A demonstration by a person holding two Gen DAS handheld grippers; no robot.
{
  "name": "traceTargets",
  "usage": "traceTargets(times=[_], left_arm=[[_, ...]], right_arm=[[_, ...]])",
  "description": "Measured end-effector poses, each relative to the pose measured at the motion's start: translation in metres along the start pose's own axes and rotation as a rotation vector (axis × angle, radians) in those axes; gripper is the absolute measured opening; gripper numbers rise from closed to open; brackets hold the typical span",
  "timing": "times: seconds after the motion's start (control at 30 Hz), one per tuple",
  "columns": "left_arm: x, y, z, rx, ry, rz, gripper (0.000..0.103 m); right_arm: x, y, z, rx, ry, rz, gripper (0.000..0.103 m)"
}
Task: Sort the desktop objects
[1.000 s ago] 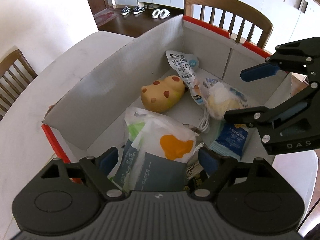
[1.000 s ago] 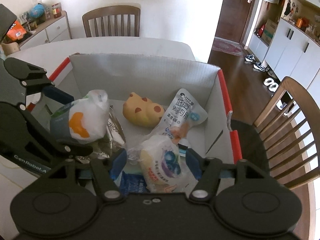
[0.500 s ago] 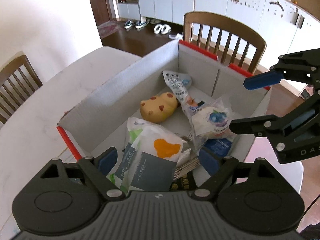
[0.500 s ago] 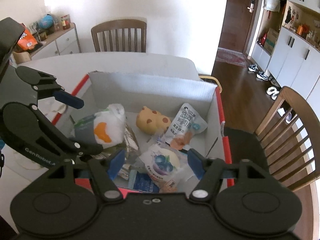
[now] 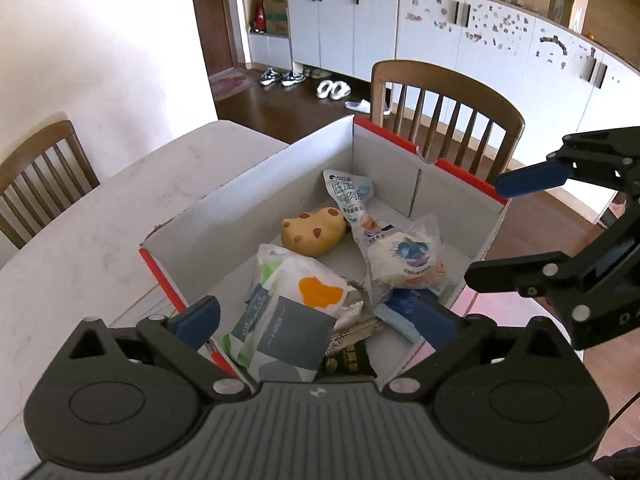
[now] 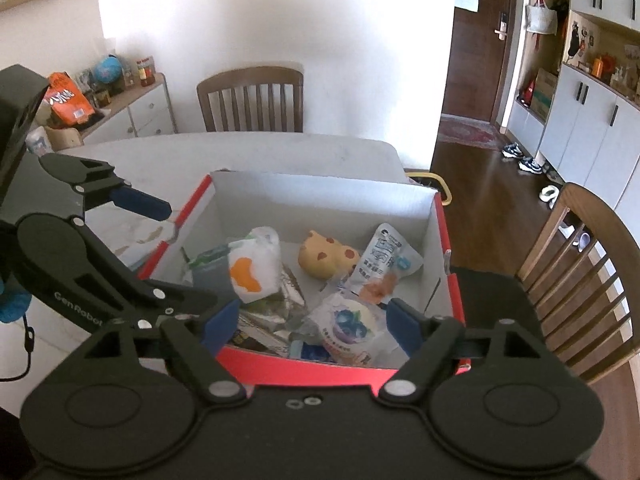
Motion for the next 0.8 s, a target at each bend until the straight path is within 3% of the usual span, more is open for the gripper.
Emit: traceTargets(times=[0.27, 0.5, 0.8], left_arm=[[0.0, -0.023, -0.008, 0.045, -0.051, -0.001, 0.103], [-0.005, -0.033, -0.019, 0.057, -0.114, -0.001, 0.103], [-0.005, -0.05, -0.033, 0.098, -0.152, 0.083, 0.103]], right_arm=[[-0.009, -0.023, -0.006, 0.068, -0.006, 0.007, 0.102], [-0.01, -0.033, -0.013, 0.093, 0.021, 0.013, 0.102], [-0.008, -0.032, -0.029, 0.076, 0.058, -0.007, 0.103]])
Point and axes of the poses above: each gripper's, at about its wrist camera, not at the fingertips, and y roughly the way its jaws point, x to its right, z to its top, the point moved 4 cm from there along y, roughly the way its jaws point, and after that the axes turned 6 degrees about -x, right-handed, at the moved point
